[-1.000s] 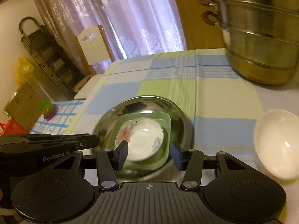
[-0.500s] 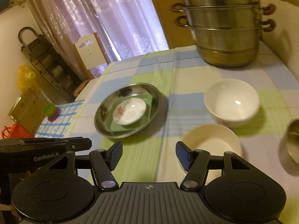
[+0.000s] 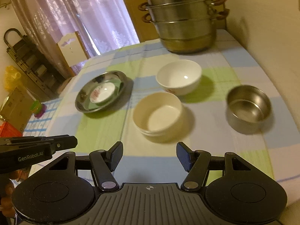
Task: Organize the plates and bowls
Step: 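Move both grippers to the rim of the cream bowl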
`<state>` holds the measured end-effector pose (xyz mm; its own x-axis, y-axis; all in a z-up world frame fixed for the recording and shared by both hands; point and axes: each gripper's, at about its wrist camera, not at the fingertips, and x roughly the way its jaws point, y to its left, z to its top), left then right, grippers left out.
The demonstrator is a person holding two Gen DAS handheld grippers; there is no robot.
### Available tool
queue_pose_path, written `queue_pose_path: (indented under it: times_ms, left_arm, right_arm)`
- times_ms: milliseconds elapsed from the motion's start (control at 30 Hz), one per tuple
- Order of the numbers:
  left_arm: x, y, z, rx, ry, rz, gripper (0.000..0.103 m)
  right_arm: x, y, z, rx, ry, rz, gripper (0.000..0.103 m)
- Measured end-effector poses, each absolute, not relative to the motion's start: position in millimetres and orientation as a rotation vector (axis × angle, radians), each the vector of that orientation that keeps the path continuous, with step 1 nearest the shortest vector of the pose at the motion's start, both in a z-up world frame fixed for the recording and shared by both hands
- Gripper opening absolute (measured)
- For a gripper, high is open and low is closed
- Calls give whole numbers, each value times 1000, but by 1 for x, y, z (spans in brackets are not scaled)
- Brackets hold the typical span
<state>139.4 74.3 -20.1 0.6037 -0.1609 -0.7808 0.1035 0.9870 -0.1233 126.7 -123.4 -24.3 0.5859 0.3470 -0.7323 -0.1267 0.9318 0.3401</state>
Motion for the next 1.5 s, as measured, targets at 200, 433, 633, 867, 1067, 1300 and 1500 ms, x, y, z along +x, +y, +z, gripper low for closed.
queue_pose_path:
  times_ms: [200,433,633,867,1067,1300,1500]
  left_arm:
    - [119,52,-20,-53,918,-167,9]
    - [103,32,-19,-36,909,-181,9]
    - [91,20,-17,-24,900,-190,9]
    - [81,6,-17,-14,895,-194,9]
    - [72,-3,-18,-16,895,-195,9]
    - [62,-15,-19,-22,889,-177,9]
    - [61,-17,-18,-22,884,-167,9]
  right_arm:
    - [106,-141,-23,250,919,261,63]
    - [88,-159,-19,238,913,238,63]
    - [77,-168,-18,230,908,227,63]
    - [65,-180,-17,235,903,213,63]
    - [55,-189,-18,237,902,211,63]
    - [46,-198,-19,241,895,213,63]
    - [45,-201,-19,247,896,217,63]
